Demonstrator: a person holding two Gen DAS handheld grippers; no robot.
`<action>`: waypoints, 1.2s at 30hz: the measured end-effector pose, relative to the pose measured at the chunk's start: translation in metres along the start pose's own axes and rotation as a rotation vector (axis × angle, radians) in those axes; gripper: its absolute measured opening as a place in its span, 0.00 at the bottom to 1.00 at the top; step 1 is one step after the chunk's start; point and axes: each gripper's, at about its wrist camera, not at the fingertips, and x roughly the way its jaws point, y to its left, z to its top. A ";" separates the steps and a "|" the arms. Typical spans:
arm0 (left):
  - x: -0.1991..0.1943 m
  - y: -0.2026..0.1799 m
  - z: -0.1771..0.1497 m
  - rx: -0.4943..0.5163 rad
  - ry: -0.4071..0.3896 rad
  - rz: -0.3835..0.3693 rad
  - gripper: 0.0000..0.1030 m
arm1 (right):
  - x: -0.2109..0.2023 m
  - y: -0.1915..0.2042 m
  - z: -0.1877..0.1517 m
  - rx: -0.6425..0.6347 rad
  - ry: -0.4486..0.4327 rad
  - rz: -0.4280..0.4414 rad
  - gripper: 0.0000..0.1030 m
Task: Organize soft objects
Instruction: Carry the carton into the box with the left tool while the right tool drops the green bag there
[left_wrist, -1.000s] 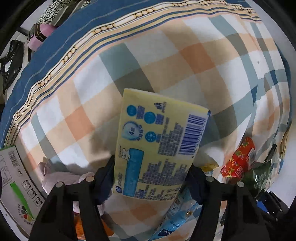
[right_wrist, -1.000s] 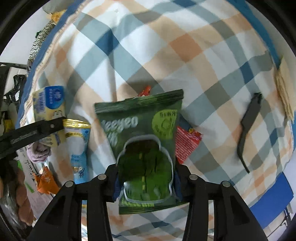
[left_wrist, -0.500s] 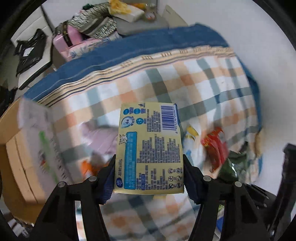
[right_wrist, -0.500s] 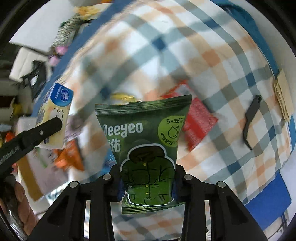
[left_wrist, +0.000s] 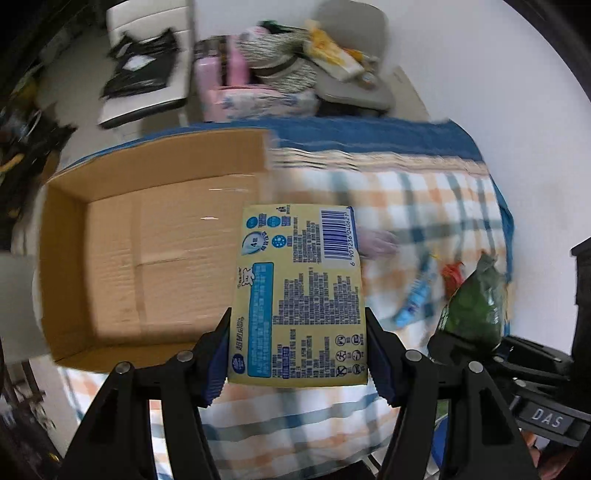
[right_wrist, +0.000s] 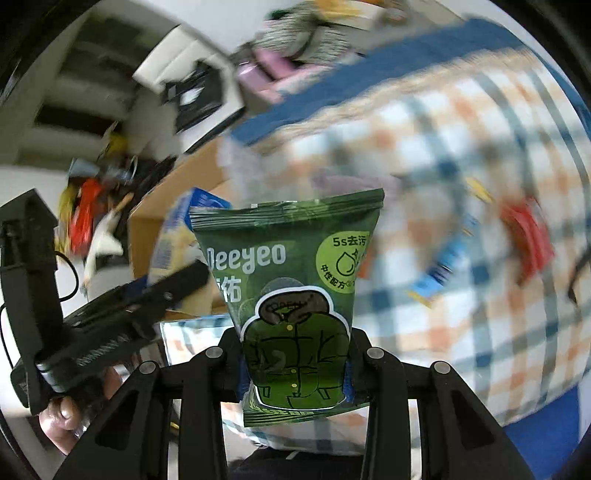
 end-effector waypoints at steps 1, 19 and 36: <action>-0.003 0.018 0.001 -0.023 -0.005 0.008 0.59 | 0.005 0.022 0.001 -0.032 0.006 -0.001 0.37; 0.079 0.174 0.080 -0.195 0.161 0.002 0.59 | 0.162 0.168 0.105 -0.139 0.137 -0.224 0.37; 0.104 0.182 0.094 -0.130 0.194 0.060 0.65 | 0.195 0.149 0.132 -0.106 0.079 -0.333 0.68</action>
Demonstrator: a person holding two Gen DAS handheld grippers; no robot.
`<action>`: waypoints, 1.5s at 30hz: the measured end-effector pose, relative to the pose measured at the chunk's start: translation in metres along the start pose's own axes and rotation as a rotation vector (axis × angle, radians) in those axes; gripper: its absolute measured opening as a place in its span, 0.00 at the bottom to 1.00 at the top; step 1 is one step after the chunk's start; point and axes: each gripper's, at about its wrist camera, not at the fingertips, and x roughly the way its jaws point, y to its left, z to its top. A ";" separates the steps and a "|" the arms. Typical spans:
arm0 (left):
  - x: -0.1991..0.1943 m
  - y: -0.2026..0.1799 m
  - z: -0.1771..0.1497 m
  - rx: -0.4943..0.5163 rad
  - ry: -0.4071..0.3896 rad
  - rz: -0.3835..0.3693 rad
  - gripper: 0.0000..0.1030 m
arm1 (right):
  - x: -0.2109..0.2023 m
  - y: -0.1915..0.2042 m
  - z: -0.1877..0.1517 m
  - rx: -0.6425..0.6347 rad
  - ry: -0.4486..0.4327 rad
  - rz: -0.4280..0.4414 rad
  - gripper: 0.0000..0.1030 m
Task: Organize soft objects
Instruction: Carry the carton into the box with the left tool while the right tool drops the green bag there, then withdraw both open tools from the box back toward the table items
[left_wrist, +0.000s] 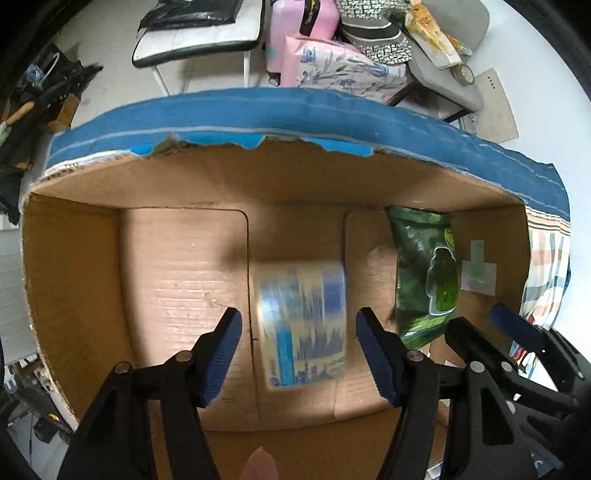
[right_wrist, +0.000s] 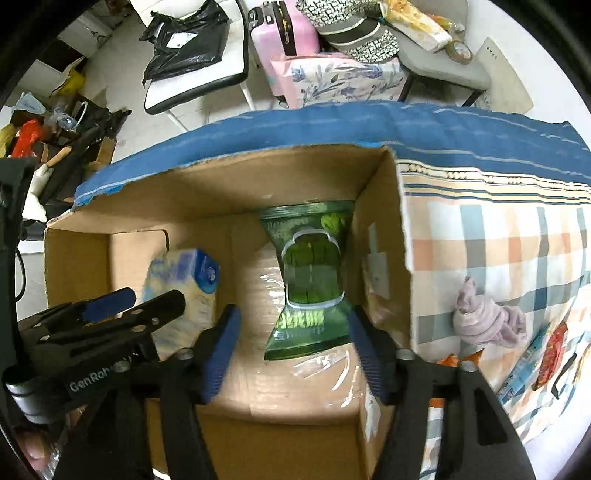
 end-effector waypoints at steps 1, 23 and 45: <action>-0.002 0.000 -0.001 0.002 -0.007 0.008 0.68 | -0.003 -0.001 -0.002 -0.003 -0.005 -0.003 0.68; -0.076 0.030 -0.104 -0.038 -0.277 0.118 0.98 | -0.063 0.018 -0.103 -0.118 -0.113 -0.023 1.00; -0.164 -0.036 -0.202 -0.055 -0.462 0.141 0.98 | -0.163 -0.030 -0.195 -0.117 -0.264 0.126 1.00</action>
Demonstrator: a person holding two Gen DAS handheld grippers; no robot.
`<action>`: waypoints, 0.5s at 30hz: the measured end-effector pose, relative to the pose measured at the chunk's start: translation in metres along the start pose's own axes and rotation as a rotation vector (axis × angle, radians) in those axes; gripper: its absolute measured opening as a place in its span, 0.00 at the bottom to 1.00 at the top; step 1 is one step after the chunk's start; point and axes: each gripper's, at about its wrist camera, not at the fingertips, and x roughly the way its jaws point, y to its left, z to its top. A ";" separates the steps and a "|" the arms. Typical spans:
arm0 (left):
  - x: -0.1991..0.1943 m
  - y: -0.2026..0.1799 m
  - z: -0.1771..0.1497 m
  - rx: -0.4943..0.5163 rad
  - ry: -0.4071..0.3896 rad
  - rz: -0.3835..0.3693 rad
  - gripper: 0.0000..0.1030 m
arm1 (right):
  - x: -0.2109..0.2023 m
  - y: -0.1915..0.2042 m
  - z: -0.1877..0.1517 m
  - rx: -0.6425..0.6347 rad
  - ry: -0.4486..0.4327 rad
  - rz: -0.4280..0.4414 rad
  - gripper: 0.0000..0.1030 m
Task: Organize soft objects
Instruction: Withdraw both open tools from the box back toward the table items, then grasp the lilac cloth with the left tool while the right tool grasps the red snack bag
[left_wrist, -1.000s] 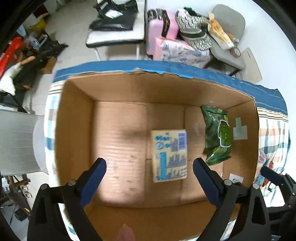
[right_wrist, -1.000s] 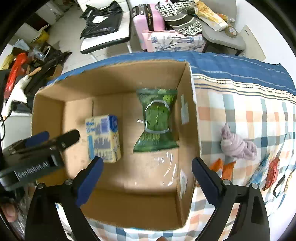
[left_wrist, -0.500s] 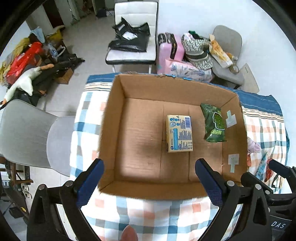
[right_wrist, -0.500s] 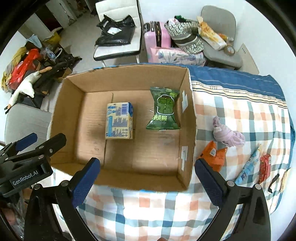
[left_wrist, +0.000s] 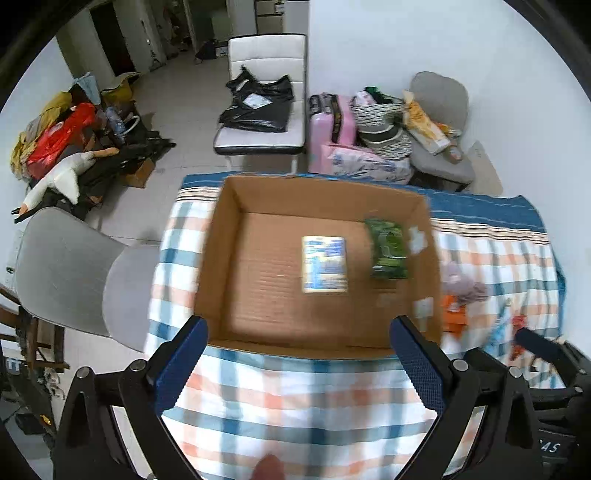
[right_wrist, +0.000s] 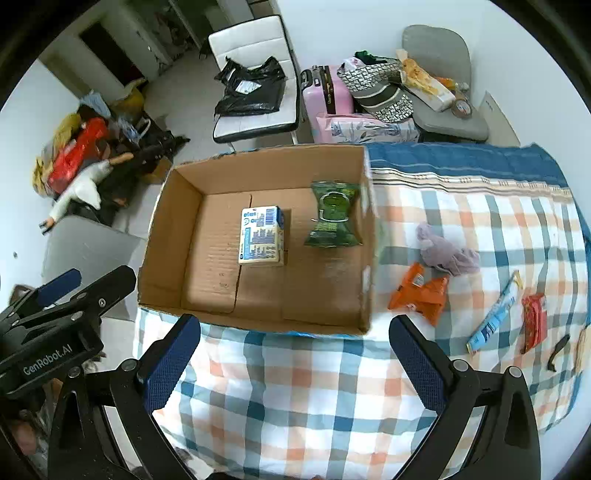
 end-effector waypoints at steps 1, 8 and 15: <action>-0.002 -0.011 0.000 0.007 0.000 -0.008 0.98 | -0.007 -0.013 -0.002 0.019 -0.008 0.003 1.00; 0.031 -0.136 0.004 0.113 0.133 -0.131 0.98 | -0.044 -0.151 -0.024 0.212 -0.023 -0.065 1.00; 0.129 -0.247 0.019 0.072 0.382 -0.259 0.98 | -0.037 -0.309 -0.036 0.436 0.020 -0.156 1.00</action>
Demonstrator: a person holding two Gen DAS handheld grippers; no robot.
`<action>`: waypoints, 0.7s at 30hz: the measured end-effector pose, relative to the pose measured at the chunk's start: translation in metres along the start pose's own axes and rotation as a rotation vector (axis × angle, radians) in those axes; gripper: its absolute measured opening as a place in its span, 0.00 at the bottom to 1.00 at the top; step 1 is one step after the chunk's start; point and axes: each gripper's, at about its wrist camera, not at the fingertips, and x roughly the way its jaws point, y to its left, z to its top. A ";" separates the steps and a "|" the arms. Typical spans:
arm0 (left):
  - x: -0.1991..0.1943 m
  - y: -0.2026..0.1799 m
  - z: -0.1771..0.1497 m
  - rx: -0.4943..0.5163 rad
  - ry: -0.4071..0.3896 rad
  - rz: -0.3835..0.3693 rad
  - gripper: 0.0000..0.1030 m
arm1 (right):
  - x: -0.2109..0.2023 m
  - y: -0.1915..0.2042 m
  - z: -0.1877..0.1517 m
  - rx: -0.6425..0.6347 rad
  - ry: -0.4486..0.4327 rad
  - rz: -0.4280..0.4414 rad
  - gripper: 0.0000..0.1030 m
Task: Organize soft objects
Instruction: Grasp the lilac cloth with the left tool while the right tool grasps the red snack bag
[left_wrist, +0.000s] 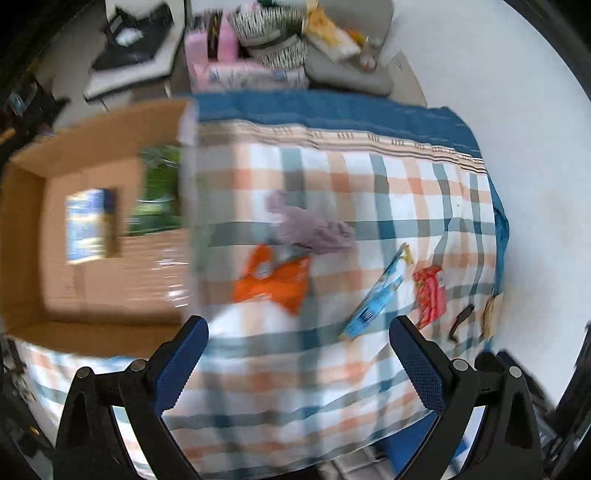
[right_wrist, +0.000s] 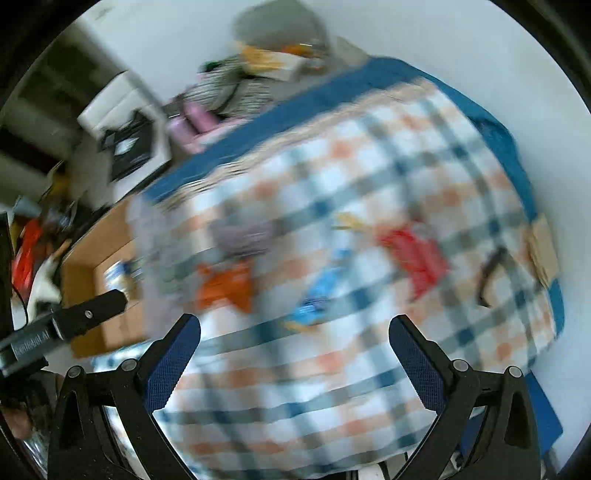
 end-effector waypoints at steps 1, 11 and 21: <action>0.016 -0.004 0.011 -0.026 0.025 0.007 0.98 | 0.011 -0.021 0.010 0.030 0.017 -0.005 1.00; 0.119 -0.013 0.073 -0.144 0.191 0.052 0.98 | 0.126 -0.112 0.066 0.048 0.194 -0.089 1.00; 0.173 -0.007 0.082 -0.203 0.284 0.129 0.98 | 0.194 -0.125 0.071 0.028 0.320 -0.093 1.00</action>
